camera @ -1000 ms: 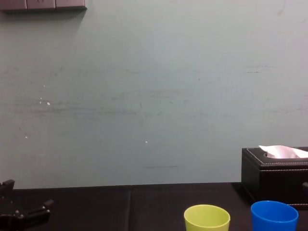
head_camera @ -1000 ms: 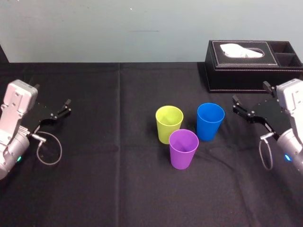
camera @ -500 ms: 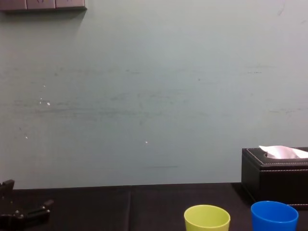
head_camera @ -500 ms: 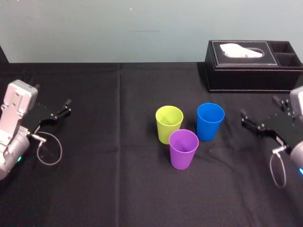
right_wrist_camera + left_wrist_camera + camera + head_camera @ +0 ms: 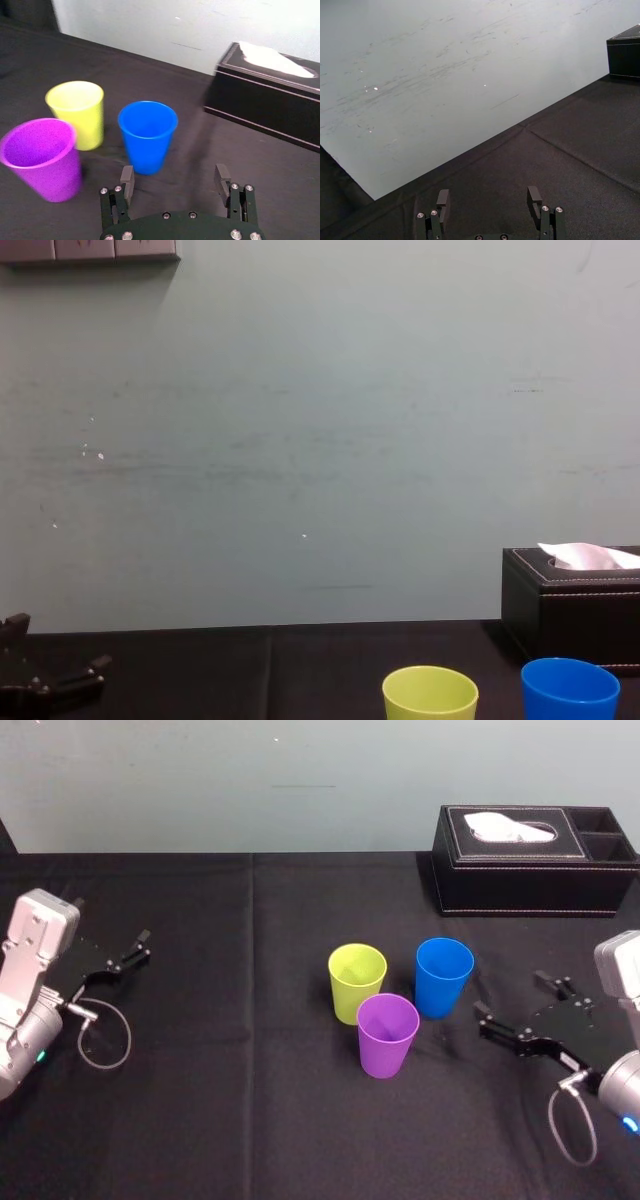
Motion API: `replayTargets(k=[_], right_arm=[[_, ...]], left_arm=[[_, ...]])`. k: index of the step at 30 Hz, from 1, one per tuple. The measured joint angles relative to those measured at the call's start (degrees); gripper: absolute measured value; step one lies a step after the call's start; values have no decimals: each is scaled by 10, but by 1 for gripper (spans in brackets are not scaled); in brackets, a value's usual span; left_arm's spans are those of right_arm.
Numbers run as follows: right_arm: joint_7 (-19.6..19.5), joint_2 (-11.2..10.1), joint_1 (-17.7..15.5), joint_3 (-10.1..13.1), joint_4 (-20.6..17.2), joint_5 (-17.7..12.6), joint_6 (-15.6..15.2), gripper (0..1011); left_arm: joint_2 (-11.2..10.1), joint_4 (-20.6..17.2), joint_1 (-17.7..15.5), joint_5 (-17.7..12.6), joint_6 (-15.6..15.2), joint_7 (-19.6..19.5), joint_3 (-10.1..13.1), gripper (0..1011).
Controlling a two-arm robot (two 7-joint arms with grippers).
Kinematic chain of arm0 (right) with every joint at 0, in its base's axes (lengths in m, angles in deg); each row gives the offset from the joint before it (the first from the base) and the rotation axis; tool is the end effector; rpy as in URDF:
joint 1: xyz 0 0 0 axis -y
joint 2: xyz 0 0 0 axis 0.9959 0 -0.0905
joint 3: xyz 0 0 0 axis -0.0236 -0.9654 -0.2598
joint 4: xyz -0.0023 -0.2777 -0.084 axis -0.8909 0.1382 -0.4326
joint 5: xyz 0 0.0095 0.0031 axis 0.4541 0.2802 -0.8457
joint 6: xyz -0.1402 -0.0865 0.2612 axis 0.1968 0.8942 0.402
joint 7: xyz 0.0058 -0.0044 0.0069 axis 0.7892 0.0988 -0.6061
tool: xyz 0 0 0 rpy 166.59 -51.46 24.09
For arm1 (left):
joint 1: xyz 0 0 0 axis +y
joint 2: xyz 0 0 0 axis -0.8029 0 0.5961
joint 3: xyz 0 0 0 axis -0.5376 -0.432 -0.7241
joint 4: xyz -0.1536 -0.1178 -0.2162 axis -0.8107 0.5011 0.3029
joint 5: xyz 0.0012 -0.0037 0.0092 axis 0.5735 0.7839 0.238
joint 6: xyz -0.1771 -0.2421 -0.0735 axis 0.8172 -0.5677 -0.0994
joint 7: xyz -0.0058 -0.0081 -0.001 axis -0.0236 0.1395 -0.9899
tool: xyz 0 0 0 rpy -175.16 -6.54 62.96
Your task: Stack the three plastic cups sequentially using one hand.
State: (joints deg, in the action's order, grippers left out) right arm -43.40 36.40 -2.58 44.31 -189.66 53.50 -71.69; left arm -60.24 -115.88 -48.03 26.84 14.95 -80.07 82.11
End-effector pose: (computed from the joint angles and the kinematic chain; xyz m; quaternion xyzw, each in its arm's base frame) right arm 0.2801 -0.0818 -0.2669 -0.1495 -0.0065 -0.5354 0.8313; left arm 0.3582 0.0827 -0.3023 0.1414 -0.1325 0.5799 0.7913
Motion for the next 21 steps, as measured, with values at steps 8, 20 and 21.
replayTargets(k=[8, 20, 21], right_arm=[[51, 20, 4, -4, 2, -19, 14, 1003], [68, 54, 26, -12, 35, -8, 8, 1003], [68, 59, 28, -13, 41, -5, 10, 1003]], left_arm=[[0, 0, 0, 0, 0, 0, 0, 1011], [0, 0, 0, 0, 0, 0, 0, 1011], [0, 0, 0, 0, 0, 0, 0, 1011]])
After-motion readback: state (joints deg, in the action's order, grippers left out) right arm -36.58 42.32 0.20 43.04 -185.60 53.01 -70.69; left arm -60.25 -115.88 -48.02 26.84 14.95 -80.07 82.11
